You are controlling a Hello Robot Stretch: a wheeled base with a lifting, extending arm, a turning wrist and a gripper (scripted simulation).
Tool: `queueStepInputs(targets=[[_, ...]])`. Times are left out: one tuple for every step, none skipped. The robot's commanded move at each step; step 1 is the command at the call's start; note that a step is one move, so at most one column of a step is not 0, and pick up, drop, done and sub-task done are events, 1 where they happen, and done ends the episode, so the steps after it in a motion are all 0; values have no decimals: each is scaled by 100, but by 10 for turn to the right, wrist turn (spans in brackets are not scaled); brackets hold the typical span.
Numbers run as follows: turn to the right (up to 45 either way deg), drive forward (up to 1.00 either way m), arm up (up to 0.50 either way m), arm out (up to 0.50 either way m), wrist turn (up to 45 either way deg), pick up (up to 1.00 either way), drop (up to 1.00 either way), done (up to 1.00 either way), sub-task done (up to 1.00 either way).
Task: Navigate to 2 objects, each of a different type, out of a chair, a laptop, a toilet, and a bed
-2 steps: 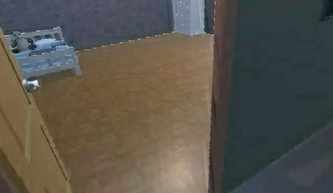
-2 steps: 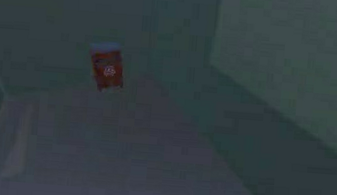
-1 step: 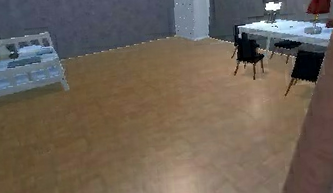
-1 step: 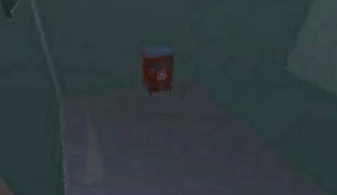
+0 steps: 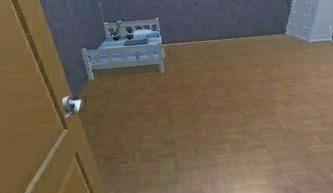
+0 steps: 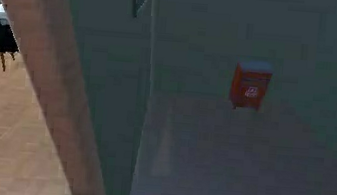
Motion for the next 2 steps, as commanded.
queueStepInputs(targets=[[0,30,0,0,0,0,0,0,0],[0,15,0,0,0,0,0,0,0]])
